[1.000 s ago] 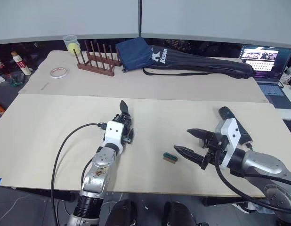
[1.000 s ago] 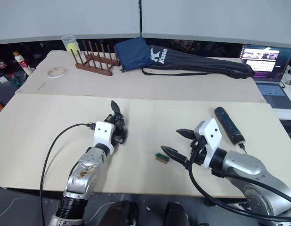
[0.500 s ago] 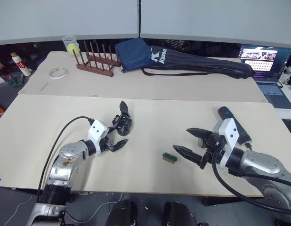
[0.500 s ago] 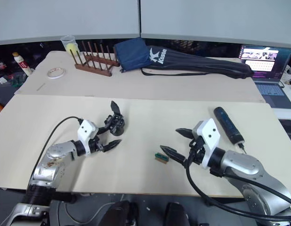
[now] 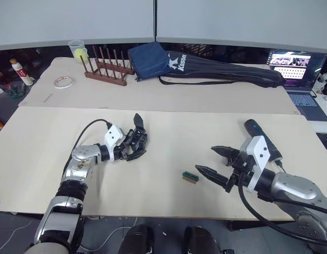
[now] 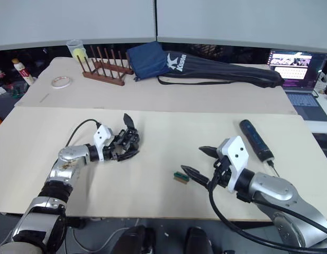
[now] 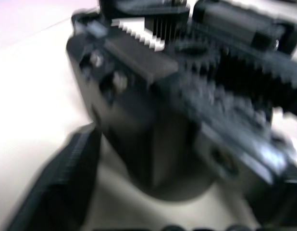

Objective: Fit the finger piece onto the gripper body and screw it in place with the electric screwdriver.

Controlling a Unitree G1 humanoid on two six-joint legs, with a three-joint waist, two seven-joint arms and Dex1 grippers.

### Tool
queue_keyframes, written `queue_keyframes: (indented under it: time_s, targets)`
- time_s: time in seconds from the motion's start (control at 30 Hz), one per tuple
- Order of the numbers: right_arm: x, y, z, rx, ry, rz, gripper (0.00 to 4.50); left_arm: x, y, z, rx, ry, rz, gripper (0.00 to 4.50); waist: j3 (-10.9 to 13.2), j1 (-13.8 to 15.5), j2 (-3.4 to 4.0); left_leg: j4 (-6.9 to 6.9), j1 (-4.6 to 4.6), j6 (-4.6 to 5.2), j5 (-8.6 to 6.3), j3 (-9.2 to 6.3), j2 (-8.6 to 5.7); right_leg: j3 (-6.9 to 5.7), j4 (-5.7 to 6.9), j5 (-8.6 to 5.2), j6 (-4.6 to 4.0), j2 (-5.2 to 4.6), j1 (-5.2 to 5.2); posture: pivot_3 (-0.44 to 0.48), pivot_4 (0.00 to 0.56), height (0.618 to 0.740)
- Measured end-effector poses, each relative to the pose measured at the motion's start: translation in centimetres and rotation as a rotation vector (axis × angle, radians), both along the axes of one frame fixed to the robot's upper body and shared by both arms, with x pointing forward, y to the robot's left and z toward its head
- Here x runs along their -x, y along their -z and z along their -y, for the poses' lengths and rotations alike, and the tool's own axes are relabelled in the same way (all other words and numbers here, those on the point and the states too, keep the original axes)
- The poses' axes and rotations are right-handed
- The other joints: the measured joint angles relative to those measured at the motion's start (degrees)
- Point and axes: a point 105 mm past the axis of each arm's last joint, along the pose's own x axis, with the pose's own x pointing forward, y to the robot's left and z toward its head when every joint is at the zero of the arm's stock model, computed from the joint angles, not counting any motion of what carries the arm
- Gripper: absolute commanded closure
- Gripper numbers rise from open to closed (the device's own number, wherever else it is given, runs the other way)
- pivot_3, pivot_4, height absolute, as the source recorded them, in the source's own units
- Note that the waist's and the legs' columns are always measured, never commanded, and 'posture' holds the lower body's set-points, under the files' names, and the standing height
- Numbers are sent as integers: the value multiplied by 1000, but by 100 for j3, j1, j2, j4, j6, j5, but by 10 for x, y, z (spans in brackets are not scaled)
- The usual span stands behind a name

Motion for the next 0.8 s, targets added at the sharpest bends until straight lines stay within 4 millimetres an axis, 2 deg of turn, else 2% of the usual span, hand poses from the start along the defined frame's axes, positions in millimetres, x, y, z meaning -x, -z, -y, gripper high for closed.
queue_keyframes:
  time_s: [0.03, 0.17, 0.23, 0.33, 0.47, 0.63, 0.8]
  targets:
    - [0, 0, 0, 0, 0, 0, 0, 0, 0, 0, 2, 6, 1, 2153, 0, 0, 0, 0, 0, -1, 1, 0, 0, 0, 0, 0, 0, 0, 0, 0, 150, 730]
    - [0, 0, 0, 2, 0, 0, 0, 3, 0, 1, 1, 22, 0, 2125, 1, -2, -2, 0, 0, 1, -1, -1, 0, 1, 0, 0, 0, 0, 0, 0, 150, 730]
    - [0, 1, 2, 4, 6, -4, 0, 8, 0, 8, 8, 34, 9, 2125, 2, 3, -3, 1, -4, -1, 1, -1, 0, 2, 0, 0, 1, 0, -1, 0, 150, 730]
    - [1, 3, 3, 5, 12, -10, 0, 12, -2, 34, 27, 46, 20, 2125, 4, 60, -6, 16, -24, 2, 6, -10, -3, -2, -1, 5, 11, 0, -4, 0, 150, 730]
    - [3, 5, 3, 2, 27, -17, 0, 6, -13, 79, 54, -16, 13, 2125, 6, 81, -9, 42, -42, 16, 3, -12, -6, 0, -4, 13, 25, 0, -5, 0, 150, 730]
    - [6, 7, 3, 3, 36, -24, 0, 0, -24, 108, 69, -117, 29, 2125, 6, 25, -10, 36, -43, 13, 5, -12, -6, 1, -4, 13, 26, 1, -8, 0, 150, 730]
    - [6, 6, 2, 2, 44, -14, 0, 0, -14, 123, 47, -176, -5, 2125, 7, 13, -11, 35, -42, 13, 6, -13, -6, 1, -2, 13, 25, 1, -9, 0, 150, 730]
